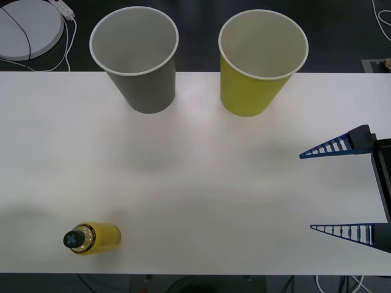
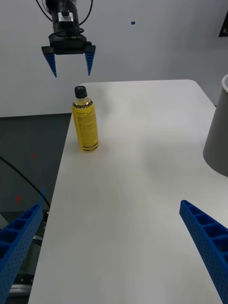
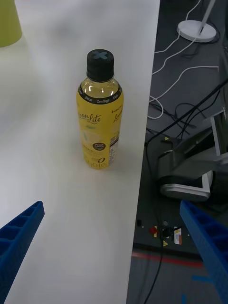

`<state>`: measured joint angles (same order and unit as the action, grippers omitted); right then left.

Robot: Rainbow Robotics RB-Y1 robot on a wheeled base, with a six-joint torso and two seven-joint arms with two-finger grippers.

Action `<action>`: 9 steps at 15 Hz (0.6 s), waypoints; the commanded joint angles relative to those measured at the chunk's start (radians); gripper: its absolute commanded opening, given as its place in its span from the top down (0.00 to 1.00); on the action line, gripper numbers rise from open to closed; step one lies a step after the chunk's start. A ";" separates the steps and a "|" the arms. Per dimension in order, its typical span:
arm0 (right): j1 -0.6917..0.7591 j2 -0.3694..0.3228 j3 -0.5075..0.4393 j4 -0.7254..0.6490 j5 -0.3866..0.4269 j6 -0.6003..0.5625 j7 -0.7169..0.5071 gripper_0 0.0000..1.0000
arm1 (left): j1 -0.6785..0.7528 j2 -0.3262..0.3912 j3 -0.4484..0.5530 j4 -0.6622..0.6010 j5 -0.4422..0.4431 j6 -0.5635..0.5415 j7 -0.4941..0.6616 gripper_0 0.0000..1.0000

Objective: Put the can into the green bin and the plastic bottle into the gray bin

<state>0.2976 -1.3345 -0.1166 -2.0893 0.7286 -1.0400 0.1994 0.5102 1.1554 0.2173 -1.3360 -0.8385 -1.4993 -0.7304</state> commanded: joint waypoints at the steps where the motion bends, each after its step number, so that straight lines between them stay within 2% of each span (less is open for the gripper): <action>1: 0.000 0.000 0.000 0.000 0.000 0.000 0.000 0.00 | -0.021 -0.011 -0.056 -0.006 0.012 0.007 -0.001 0.00; 6: 0.000 0.000 0.000 0.000 0.000 0.000 0.000 0.00 | -0.090 -0.095 -0.130 -0.006 0.009 0.067 -0.023 0.00; 9: 0.000 0.000 0.000 0.000 0.000 0.000 0.000 0.00 | -0.107 -0.143 -0.136 -0.014 -0.024 0.080 -0.043 0.00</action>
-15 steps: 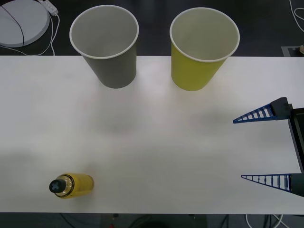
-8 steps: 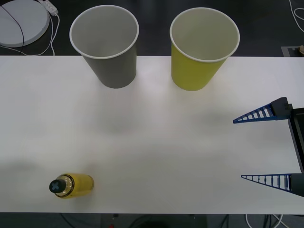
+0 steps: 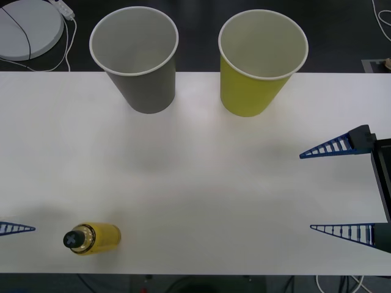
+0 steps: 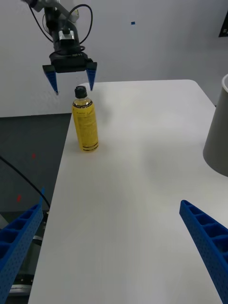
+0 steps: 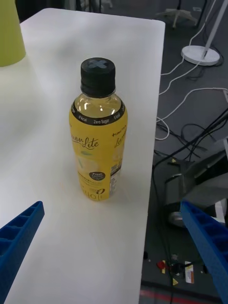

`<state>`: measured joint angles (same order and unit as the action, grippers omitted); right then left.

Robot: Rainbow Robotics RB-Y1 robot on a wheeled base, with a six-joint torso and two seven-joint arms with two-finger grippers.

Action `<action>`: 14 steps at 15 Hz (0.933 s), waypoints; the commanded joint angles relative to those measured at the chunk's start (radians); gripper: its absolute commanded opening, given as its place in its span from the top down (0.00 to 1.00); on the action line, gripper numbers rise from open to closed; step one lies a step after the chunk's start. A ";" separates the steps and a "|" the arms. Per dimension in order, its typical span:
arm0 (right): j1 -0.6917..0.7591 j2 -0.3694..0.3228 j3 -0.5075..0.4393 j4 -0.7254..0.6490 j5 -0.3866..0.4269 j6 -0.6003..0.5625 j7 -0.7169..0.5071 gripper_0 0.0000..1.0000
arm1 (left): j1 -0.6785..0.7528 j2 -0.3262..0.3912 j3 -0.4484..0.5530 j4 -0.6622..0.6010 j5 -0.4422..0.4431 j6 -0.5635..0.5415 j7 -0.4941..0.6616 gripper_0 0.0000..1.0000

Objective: Put the can into the green bin and the plastic bottle into the gray bin

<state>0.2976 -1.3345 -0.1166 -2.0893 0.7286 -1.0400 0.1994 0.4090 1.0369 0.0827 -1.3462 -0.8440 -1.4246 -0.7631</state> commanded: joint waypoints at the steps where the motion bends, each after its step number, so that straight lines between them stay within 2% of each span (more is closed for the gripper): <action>1: 0.000 0.000 0.000 0.000 0.000 0.000 0.000 0.00 | -0.007 -0.035 -0.006 -0.004 -0.017 0.010 -0.013 0.00; 14: 0.000 0.000 0.000 0.000 0.000 0.000 0.000 0.00 | -0.067 -0.152 -0.072 -0.011 -0.014 0.064 -0.021 0.00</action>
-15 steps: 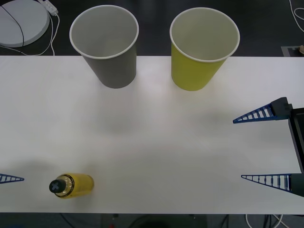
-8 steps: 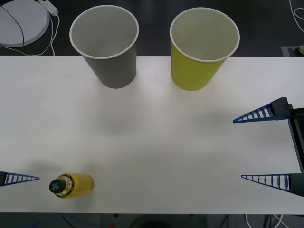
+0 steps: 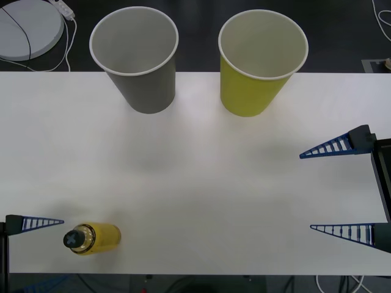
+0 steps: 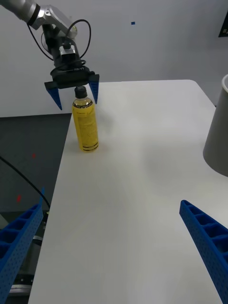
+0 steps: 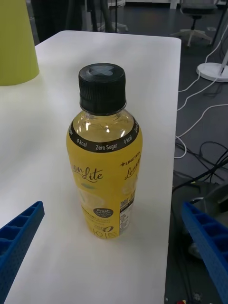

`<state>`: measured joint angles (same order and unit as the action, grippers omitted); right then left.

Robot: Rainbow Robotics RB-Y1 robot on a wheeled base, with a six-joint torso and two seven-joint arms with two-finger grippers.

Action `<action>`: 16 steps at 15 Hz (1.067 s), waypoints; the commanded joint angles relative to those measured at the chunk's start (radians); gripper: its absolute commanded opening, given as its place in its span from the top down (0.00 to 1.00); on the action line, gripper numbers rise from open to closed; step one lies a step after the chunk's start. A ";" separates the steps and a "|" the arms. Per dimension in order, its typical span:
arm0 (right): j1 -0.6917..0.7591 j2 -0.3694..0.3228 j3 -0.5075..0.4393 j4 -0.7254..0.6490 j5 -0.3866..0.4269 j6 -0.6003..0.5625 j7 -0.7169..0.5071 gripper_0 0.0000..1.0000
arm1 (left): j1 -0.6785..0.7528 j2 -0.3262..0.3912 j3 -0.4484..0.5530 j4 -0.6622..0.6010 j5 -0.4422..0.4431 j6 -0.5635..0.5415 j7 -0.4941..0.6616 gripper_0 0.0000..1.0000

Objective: Put the can into the green bin and the plastic bottle into the gray bin

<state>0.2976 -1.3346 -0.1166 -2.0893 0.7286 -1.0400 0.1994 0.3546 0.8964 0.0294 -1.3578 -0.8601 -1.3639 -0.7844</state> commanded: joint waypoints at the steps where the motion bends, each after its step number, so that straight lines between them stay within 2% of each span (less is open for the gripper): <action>1: 0.000 0.000 0.000 0.000 0.000 0.000 0.000 0.00 | -0.017 -0.014 -0.026 -0.001 0.007 0.008 0.000 0.00; 6: 0.000 0.000 0.000 0.000 0.000 0.000 0.000 0.00 | -0.025 -0.047 -0.042 -0.029 0.006 0.023 0.010 0.00; 16: 0.000 0.000 0.000 0.000 0.000 0.000 0.000 0.00 | -0.023 -0.067 -0.123 -0.124 0.036 0.158 0.030 0.00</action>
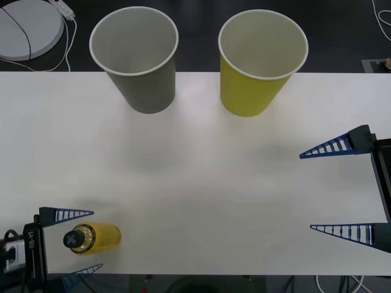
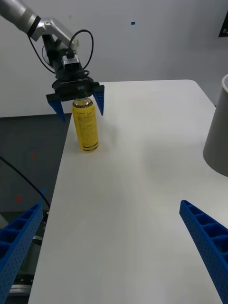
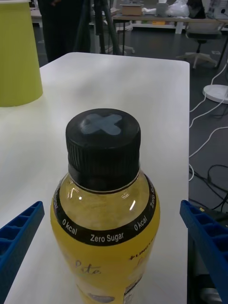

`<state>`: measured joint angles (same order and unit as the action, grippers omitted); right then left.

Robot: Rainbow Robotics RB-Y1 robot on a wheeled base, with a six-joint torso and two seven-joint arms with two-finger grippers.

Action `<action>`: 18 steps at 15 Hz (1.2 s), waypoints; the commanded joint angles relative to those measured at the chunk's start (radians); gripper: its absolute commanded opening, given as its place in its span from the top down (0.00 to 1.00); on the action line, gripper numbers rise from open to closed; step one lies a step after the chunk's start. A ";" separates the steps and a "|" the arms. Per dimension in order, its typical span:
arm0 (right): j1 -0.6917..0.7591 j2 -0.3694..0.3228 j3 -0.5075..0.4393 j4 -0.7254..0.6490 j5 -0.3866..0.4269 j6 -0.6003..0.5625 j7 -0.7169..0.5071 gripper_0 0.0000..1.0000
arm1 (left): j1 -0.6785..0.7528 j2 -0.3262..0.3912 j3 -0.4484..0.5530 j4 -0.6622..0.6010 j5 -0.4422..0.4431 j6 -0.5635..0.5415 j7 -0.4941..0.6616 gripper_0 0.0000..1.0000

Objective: Put the can into the green bin and the plastic bottle into the gray bin

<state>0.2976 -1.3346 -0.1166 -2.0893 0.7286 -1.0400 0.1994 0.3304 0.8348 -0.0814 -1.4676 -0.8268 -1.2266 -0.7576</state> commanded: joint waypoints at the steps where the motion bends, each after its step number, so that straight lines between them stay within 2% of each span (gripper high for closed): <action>1: 0.000 0.000 0.000 0.000 0.000 0.000 0.000 0.00 | 0.001 -0.006 -0.020 -0.022 0.005 0.036 0.004 0.00; 8: 0.000 0.000 0.000 0.000 0.000 0.000 0.000 0.00 | -0.011 -0.005 -0.046 -0.027 0.017 0.068 0.017 0.00; 9: 0.000 0.000 0.000 0.000 0.000 0.000 0.000 0.00 | -0.010 -0.006 -0.047 -0.027 0.018 0.068 0.017 0.06; 10: 0.000 0.000 0.000 0.000 0.000 0.000 0.000 0.00 | -0.010 -0.006 -0.051 -0.027 0.018 0.068 0.017 0.14; 11: 0.000 0.000 0.000 0.000 0.000 0.000 0.000 0.00 | -0.010 -0.005 -0.057 -0.027 0.018 0.068 0.017 0.34; 12: 0.000 0.000 0.000 0.000 0.000 0.000 0.000 0.00 | -0.010 -0.005 -0.057 -0.027 0.018 0.068 0.017 0.65; 13: 0.000 0.000 0.000 0.000 0.000 0.000 0.000 0.00 | -0.008 -0.006 -0.058 -0.027 0.018 0.068 0.014 1.00; 18: 0.000 0.000 0.000 0.000 0.000 0.000 0.000 0.00 | -0.007 -0.005 -0.058 -0.028 0.023 0.068 0.017 1.00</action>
<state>0.2976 -1.3346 -0.1166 -2.0893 0.7286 -1.0400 0.1994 0.3227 0.8286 -0.1396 -1.4949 -0.8048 -1.1580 -0.7414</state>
